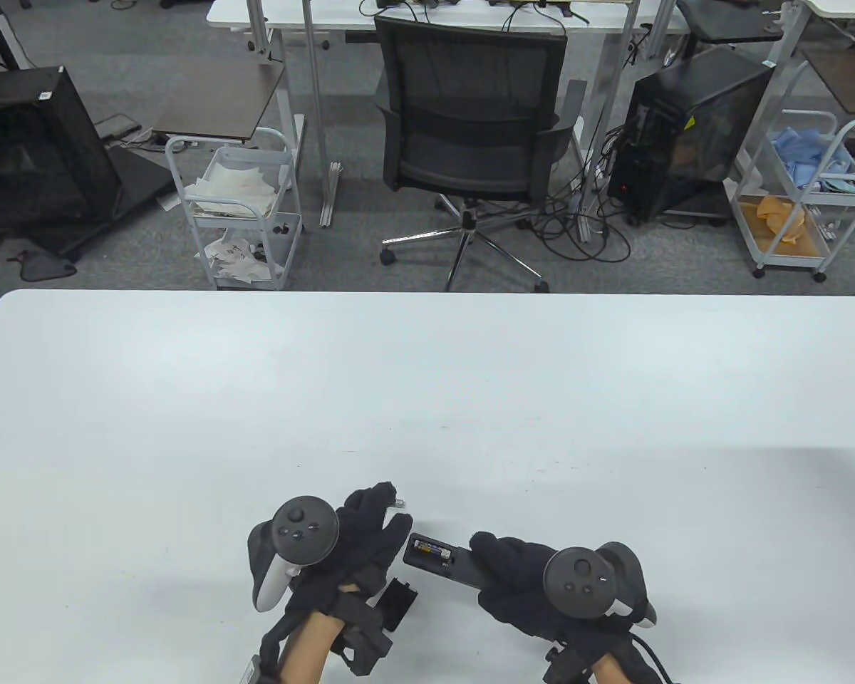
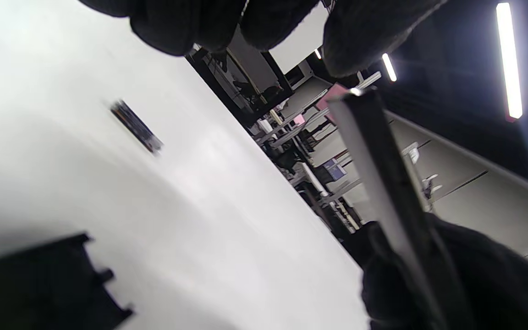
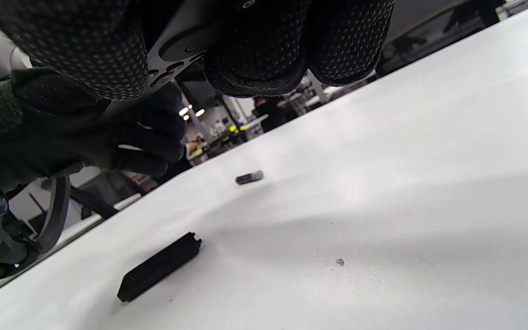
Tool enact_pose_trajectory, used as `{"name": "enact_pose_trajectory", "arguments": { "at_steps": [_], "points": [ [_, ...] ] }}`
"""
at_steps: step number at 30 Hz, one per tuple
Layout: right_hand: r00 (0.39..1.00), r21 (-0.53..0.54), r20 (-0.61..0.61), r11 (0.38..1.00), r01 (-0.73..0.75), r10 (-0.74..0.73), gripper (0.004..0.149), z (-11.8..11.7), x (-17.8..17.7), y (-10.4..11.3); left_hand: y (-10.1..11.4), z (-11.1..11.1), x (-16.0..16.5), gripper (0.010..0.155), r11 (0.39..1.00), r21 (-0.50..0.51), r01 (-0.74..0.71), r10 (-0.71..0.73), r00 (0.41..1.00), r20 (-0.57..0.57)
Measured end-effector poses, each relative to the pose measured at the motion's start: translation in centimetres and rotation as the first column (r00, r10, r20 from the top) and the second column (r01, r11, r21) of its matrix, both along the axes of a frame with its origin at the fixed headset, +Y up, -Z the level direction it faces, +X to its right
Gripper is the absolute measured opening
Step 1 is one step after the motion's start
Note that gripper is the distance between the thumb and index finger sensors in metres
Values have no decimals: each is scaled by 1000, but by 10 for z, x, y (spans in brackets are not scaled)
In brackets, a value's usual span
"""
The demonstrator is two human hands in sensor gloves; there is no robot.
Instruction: Fit batteries into remote control, then fit battery cover
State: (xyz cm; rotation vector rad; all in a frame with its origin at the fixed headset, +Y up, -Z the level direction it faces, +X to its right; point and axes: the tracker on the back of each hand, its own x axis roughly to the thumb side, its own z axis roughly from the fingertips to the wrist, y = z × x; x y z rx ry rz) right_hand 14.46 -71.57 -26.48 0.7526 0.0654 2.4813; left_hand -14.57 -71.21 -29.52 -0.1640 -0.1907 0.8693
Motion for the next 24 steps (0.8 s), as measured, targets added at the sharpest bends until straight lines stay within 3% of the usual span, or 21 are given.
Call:
{"name": "enact_pose_trajectory", "arguments": {
  "at_steps": [6, 10, 19, 24],
  "points": [
    [1000, 12, 22, 1000, -14, 14, 73, -1, 2, 1, 6, -14, -3, 63, 977, -9, 213, -213, 976, -42],
    [999, 13, 39, 1000, -21, 21, 72, -2, 4, 1, 1, -24, -10, 68, 946, -78, 316, -323, 940, -109],
    [995, 34, 91, 999, -34, 31, 72, -6, 9, 3, -21, -41, -11, 62, 950, -121, 287, -295, 954, -54],
    [994, 33, 111, 999, -17, 13, 72, -8, 12, 3, -25, -50, -2, 57, 931, -136, 340, -351, 934, -67]
  ]
}}
